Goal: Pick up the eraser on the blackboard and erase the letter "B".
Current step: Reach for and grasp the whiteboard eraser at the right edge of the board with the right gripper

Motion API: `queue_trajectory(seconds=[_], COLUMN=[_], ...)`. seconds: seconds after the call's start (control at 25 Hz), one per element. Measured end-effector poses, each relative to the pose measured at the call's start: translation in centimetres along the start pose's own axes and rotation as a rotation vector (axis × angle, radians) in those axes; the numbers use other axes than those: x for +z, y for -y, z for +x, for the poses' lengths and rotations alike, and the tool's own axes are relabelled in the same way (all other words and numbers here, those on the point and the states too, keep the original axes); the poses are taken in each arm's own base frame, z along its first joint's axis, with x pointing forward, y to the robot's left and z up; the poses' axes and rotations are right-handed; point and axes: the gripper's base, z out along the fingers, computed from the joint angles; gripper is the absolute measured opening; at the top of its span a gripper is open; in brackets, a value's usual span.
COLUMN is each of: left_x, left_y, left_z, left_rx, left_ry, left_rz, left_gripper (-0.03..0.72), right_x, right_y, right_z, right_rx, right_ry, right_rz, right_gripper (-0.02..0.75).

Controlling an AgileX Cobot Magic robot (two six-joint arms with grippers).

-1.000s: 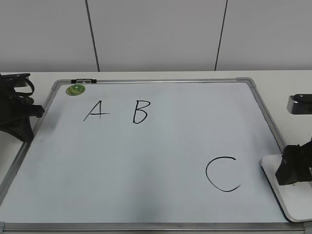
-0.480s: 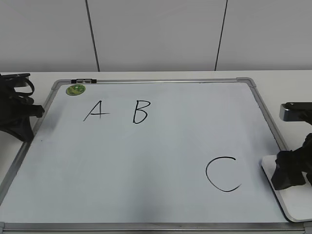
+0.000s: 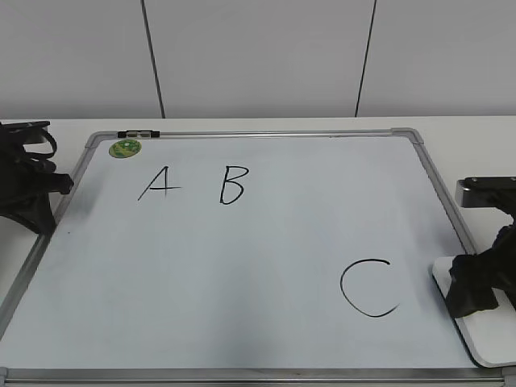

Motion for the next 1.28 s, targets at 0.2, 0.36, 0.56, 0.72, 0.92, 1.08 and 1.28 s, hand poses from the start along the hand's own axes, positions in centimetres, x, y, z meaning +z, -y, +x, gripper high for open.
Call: queue_trajectory(seconds=[0.2, 0.36, 0.56, 0.72, 0.92, 1.08, 1.28], left_x=[0.0, 0.0, 0.0, 0.0, 0.0, 0.0, 0.0], left_y=[0.0, 0.0, 0.0, 0.0, 0.0, 0.0, 0.0], left_z=[0.0, 0.0, 0.0, 0.0, 0.0, 0.0, 0.0], left_rx=[0.0, 0.0, 0.0, 0.0, 0.0, 0.0, 0.0], left_ry=[0.0, 0.0, 0.0, 0.0, 0.0, 0.0, 0.0], left_rz=[0.0, 0.0, 0.0, 0.0, 0.0, 0.0, 0.0], left_gripper=[0.011, 0.011, 0.011, 0.011, 0.011, 0.011, 0.011], right_x=[-0.3, -0.4, -0.3, -0.3, 0.3, 0.6, 1.0], right_y=[0.1, -0.6, -1.5, -1.4, -1.3, -1.3, -1.3], right_z=[-0.6, -0.9, -0.8, -0.8, -0.7, -0.7, -0.8], right_rx=[-0.012, -0.064, -0.117, -0.11, -0.091, -0.09, -0.088], right_ry=[0.019, 0.024, 0.003, -0.005, -0.029, -0.036, -0.046], right_rz=[0.007, 0.019, 0.086, 0.112, 0.111, 0.111, 0.111], right_gripper=[0.641, 0.637, 0.636, 0.636, 0.632, 0.629, 0.622])
